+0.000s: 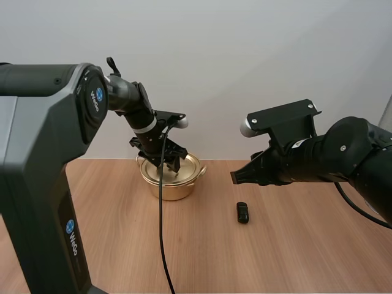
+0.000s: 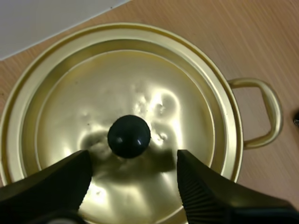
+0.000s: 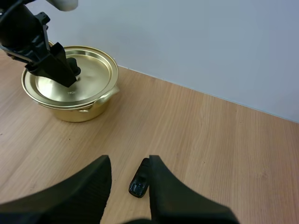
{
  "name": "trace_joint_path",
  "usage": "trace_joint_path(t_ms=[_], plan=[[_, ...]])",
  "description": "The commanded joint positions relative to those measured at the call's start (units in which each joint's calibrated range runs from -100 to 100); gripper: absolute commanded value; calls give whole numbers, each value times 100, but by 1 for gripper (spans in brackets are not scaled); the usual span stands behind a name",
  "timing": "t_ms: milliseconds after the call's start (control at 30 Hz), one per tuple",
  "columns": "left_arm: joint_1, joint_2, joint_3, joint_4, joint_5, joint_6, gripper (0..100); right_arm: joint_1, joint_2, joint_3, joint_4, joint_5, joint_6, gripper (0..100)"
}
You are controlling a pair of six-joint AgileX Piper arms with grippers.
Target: Open the pot, put the car inside, and close it
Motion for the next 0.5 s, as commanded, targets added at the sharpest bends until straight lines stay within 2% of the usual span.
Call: trace_joint_path(t_ms=[0, 233, 267, 300, 333, 367, 433, 467], plan=[[-3, 0, -2, -7, -225, 53, 84, -1, 6, -4, -8, 9, -2, 47], [-3, 26, -2, -7, -654, 138, 84, -1, 6, -4, -8, 9, -2, 47], [-3, 41, -2, -7, -654, 162, 80, -1, 6, -4, -8, -13, -2, 47], [-3, 87, -2, -19, -654, 162, 73, -1, 6, -4, -8, -13, -2, 47], [-3, 118, -2, -19, -678, 162, 61, -1, 6, -4, -8, -13, -2, 47], [-3, 149, -2, -19, -678, 162, 44, -1, 6, -4, -8, -13, -2, 47], [-3, 214, -2, -137, -605, 289, 1, -1, 6, -4, -8, -13, -2, 47], [-3, 230, -2, -221, -567, 390, 0, -1, 6, -4, -8, -13, -2, 47]])
